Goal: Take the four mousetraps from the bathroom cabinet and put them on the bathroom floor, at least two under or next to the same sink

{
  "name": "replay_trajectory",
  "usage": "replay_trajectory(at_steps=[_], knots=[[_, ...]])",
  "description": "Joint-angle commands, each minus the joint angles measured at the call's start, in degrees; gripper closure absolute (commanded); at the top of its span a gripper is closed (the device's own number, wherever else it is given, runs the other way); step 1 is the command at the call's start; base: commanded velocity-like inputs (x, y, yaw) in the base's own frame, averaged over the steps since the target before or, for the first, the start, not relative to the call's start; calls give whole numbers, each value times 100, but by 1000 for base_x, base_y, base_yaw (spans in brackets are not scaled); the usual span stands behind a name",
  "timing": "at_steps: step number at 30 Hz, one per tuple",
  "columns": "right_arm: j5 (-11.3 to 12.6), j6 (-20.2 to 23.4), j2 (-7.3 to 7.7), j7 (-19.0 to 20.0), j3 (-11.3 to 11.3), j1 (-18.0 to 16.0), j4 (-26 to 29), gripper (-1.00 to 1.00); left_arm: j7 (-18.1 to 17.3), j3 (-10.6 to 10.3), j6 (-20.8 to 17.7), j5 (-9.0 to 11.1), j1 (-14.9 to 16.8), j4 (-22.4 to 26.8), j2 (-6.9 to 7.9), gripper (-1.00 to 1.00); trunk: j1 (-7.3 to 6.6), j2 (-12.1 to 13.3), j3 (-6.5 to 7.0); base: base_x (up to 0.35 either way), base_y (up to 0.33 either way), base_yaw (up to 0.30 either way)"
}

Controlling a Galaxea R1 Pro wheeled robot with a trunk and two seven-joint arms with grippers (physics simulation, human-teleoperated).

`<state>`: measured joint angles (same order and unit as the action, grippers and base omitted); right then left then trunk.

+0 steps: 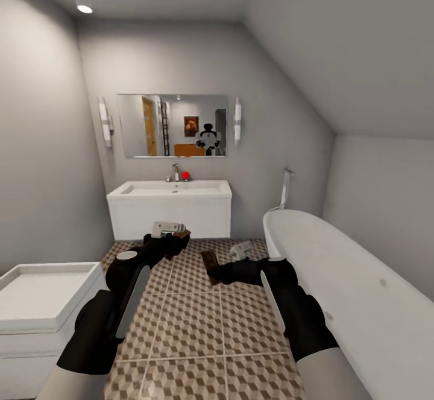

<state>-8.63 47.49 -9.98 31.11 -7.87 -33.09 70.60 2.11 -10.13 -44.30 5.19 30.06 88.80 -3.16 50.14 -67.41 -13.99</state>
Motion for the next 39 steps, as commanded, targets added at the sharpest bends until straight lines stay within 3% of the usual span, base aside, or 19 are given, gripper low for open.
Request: replay_trajectory(at_steps=[1,23,39], knots=[[-42,23,-2,36,4,-4,7,100,18,2,-28,51,7,5,-1,100,3,-4,-7,256,-103,46],[-37,18,-2,39,4,-4,7,100,18,-7,-18,50,0,14,-1,100,3,-4,13,106,41,78],[-34,14,-2,44,4,-4,7,100,17,-10,-16,23,0,15,-1,100,3,-4,22,182,101,-31]])
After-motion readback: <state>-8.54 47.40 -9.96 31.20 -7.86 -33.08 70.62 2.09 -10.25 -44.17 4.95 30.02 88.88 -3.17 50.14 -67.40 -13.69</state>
